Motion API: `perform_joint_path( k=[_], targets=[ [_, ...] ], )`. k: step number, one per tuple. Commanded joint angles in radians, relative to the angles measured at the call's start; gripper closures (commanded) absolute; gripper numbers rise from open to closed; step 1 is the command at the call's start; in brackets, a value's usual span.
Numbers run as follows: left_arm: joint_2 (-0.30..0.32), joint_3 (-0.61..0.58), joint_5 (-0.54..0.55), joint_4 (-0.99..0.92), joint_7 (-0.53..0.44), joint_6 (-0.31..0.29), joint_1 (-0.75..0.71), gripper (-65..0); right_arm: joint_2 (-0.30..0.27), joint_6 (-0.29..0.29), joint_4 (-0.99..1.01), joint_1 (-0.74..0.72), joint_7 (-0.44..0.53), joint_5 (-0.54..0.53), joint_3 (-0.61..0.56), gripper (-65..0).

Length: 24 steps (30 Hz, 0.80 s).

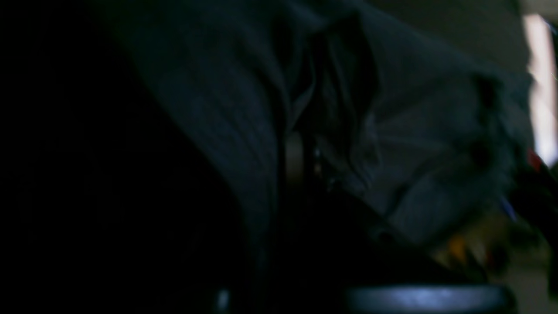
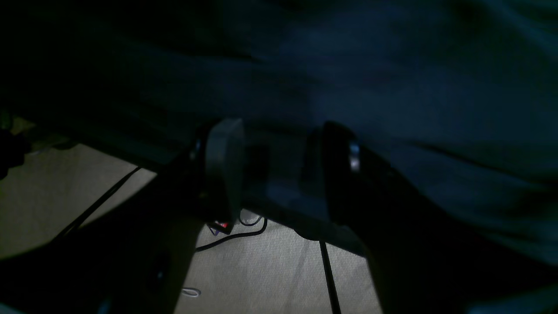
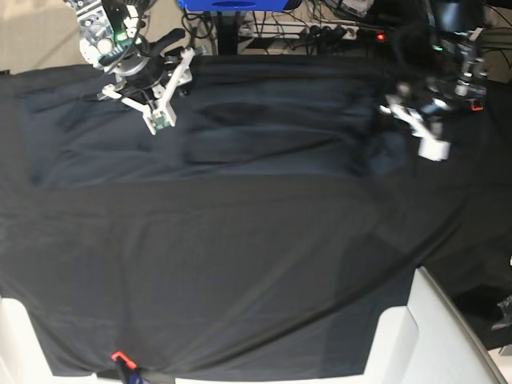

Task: Fold the T-shirt properly
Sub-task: 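Move the left gripper to the shirt's side edge near the collar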

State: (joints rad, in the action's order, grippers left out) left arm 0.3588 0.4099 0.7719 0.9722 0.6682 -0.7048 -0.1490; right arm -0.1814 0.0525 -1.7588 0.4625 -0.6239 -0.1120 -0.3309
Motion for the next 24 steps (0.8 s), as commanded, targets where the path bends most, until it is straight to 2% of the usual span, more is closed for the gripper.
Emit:
perform_joint_path(
  k=[1,5,8,11,16,21,24],
  targets=[
    [0.032,0.017,-0.007,0.009,0.000,0.007,-0.001,0.0,0.000,0.004,-0.014,-0.001,0.017,-0.002,0.003,-27.2],
    [0.087,0.047,-0.012,0.050,0.000,0.007,-0.016,0.0,0.000,0.004,-0.014,-0.001,0.017,-0.002,0.002,-27.2],
    [0.095,0.074,-0.012,0.175,0.000,0.007,-0.090,0.0,0.001,0.004,-0.014,-0.001,0.017,-0.002,0.003,-27.2],
    [0.076,0.070,-0.013,0.383,-0.001,0.007,-0.180,0.0,0.001,0.004,-0.014,-0.001,0.017,-0.002,0.003,-27.2],
    [-0.011,0.030,-0.013,0.652,0.000,0.007,-0.255,0.0,0.001,0.004,-0.014,-0.001,0.017,-0.002,0.000,-27.2],
    [-0.025,-0.162,-0.013,0.769,0.000,0.188,-0.258,0.0,0.001,0.004,-0.014,-0.001,0.017,-0.002,0.005,-27.2],
    [-0.028,-0.279,-0.013,0.769,-0.003,0.258,-0.229,0.0,0.001,0.004,-0.014,-0.001,0.017,-0.002,0.005,-27.2]
  ],
)
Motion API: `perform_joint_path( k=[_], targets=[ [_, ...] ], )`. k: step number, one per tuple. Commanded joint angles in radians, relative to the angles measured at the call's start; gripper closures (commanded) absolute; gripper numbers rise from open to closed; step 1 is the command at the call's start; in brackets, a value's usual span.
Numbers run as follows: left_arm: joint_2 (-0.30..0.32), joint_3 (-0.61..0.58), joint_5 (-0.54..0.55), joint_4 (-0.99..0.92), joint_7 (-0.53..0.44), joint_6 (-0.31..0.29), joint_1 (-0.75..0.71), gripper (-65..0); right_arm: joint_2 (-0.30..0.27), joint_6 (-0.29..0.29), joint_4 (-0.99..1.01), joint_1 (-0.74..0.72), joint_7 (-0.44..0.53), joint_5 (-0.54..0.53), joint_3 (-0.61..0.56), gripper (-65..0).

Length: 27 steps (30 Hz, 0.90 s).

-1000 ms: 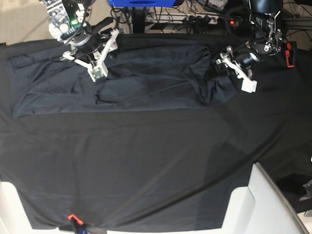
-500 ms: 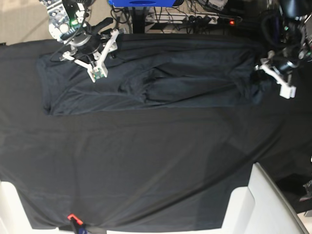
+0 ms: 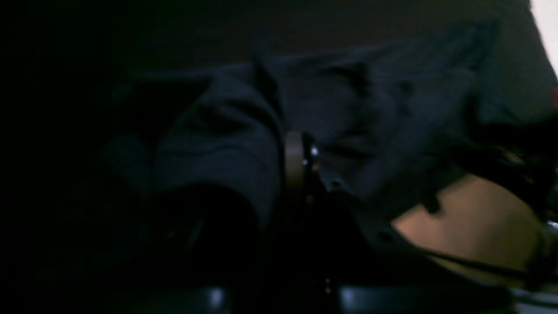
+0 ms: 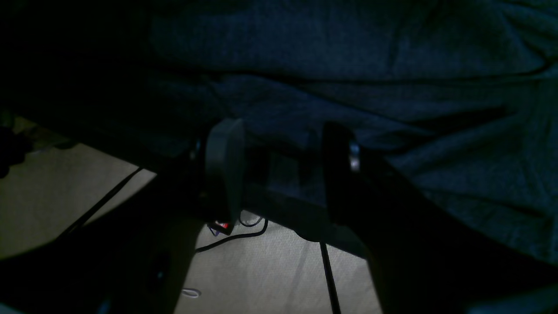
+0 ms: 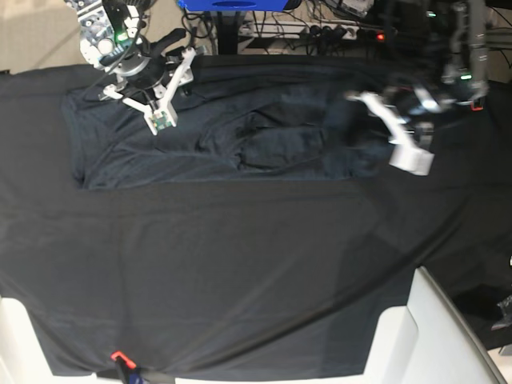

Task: Fold the T-shirt properly
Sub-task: 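Move the left gripper to the shirt's side edge near the collar, then grasp the shirt edge with the left gripper and fold it over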

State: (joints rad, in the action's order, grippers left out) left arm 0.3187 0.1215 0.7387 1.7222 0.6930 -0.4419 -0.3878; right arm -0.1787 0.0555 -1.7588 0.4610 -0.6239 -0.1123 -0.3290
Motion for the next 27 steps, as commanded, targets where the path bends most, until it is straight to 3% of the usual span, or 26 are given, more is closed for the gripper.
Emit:
perform_joint_path(
  k=[1,8,14,19,27],
  targets=[
    [0.003,-0.021,0.020,0.015,-0.028,0.007,0.022,0.0,-0.002,0.000,-0.014,0.000,0.017,-0.002,0.005,-27.2],
    [-0.072,-0.121,0.020,-0.003,-0.026,0.087,0.085,0.0,-0.003,-0.003,-0.019,0.000,0.017,-0.002,0.005,-27.2],
    [-0.076,-0.265,0.020,-0.109,-0.029,0.133,0.171,0.0,-0.003,-0.006,-0.020,0.000,0.017,-0.002,0.012,-27.2],
    [-0.077,-0.346,0.020,-0.169,-0.031,0.134,0.211,0.0,0.002,-0.001,-0.022,0.003,0.017,-0.003,0.100,-27.2],
    [-0.131,-0.354,0.020,-0.225,-0.032,0.136,0.246,0.0,0.002,0.002,-0.022,0.002,0.017,-0.003,0.158,-27.2]
  ],
)
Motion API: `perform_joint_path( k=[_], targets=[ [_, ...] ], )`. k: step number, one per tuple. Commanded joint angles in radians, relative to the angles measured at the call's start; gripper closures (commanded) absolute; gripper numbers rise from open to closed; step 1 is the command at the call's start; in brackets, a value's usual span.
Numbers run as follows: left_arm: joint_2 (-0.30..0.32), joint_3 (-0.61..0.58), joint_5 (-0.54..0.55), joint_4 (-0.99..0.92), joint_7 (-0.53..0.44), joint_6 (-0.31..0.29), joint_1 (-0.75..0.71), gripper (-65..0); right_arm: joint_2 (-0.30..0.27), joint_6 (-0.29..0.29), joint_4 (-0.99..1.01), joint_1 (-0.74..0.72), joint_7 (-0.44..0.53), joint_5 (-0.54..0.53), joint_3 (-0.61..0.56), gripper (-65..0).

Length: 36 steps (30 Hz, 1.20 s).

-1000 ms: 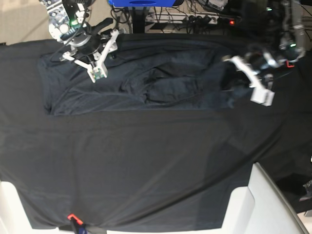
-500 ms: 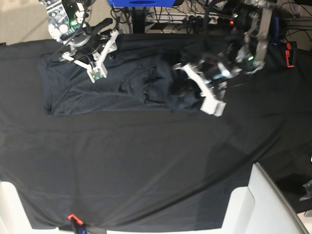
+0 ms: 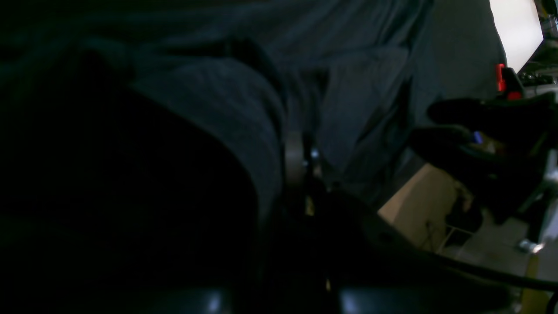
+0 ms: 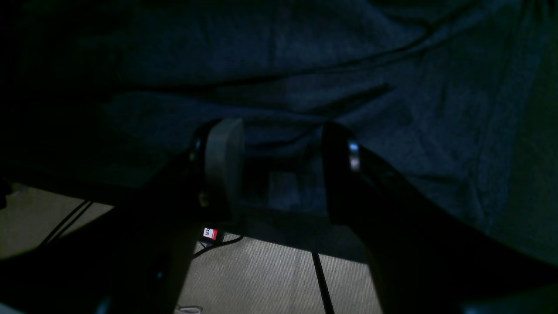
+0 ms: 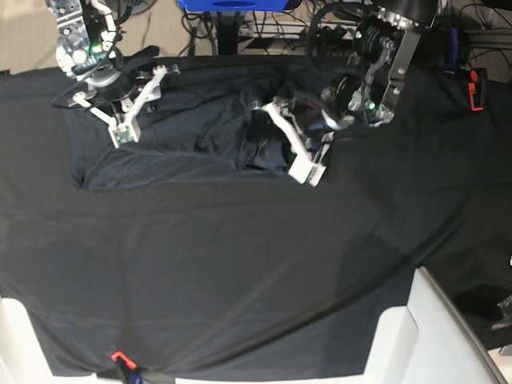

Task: Fold the T-shirt properly
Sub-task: 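Grasp the shirt edge with the left gripper and fold it over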

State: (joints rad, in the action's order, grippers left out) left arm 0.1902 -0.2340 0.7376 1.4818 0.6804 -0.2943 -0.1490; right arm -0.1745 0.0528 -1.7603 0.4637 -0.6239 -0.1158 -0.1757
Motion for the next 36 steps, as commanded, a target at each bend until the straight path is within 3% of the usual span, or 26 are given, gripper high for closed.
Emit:
perform_joint_path(
  k=[1,36],
  targets=[
    [-0.016,0.003,0.021,0.006,-0.020,-0.012,0.012,0.0,-0.003,0.005,-0.020,-0.001,0.017,0.000,0.005,-27.2],
    [-0.087,-0.040,0.021,-0.128,-0.018,-0.013,0.079,0.0,-0.004,0.005,-0.017,-0.015,0.017,0.000,0.006,-27.2]
  ],
)
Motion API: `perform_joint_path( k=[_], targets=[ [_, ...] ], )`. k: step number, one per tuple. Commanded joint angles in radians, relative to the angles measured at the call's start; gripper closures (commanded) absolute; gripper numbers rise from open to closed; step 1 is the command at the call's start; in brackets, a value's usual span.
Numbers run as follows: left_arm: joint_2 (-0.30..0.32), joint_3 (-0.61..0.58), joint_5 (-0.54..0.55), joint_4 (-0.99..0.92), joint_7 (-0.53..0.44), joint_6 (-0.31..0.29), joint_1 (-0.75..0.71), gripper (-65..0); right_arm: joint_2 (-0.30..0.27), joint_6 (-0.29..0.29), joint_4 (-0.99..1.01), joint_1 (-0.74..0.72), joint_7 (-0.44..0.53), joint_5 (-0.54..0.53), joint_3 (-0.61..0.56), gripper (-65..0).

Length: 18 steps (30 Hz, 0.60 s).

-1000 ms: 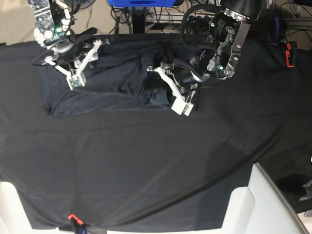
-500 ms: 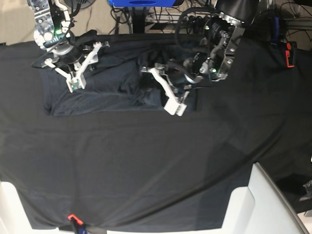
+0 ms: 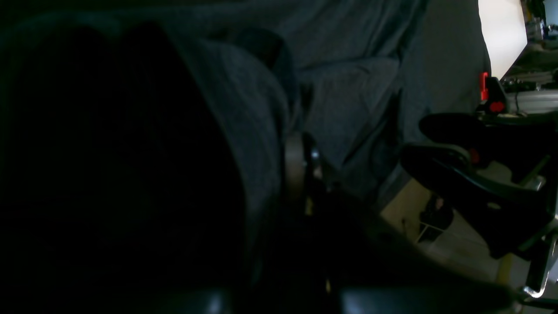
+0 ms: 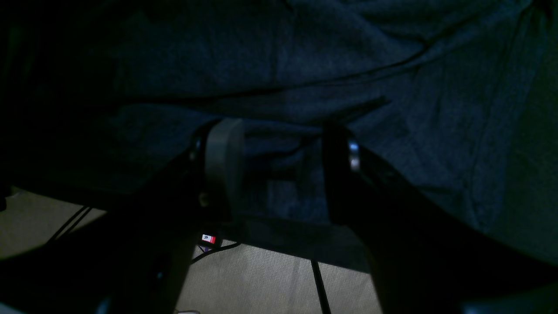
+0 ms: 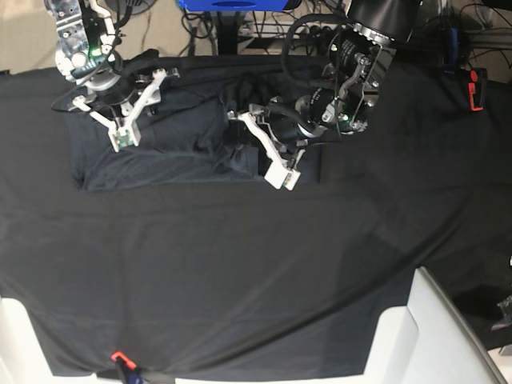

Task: Fold the T-shirt properly
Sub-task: 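Grasp the shirt edge with the left gripper and fold it over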

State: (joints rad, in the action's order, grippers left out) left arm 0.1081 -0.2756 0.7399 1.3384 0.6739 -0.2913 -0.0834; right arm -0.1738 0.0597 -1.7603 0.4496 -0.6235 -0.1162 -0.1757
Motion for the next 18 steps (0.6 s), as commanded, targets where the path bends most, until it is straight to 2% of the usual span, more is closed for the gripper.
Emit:
perform_joint_path(
  k=[1,8,14,18],
  targets=[
    [-0.005,0.002,0.019,0.016,-0.012,-0.016,0.014,0.0,-0.005,-0.002,-0.017,-0.001,0.017,0.000,0.006,-27.2],
    [-0.006,-0.001,0.019,0.016,-0.009,-0.016,0.021,0.0,-0.005,-0.002,-0.017,-0.001,0.017,0.000,0.006,-27.2],
    [-0.005,-0.080,0.019,0.019,-0.009,-0.016,0.043,0.0,-0.005,-0.002,-0.017,-0.001,0.017,0.000,0.006,-27.2],
    [-0.008,-0.089,0.019,0.019,-0.009,-0.016,0.053,-12.3,-0.005,-0.002,-0.017,0.001,0.017,0.000,0.006,-27.2]
  ],
)
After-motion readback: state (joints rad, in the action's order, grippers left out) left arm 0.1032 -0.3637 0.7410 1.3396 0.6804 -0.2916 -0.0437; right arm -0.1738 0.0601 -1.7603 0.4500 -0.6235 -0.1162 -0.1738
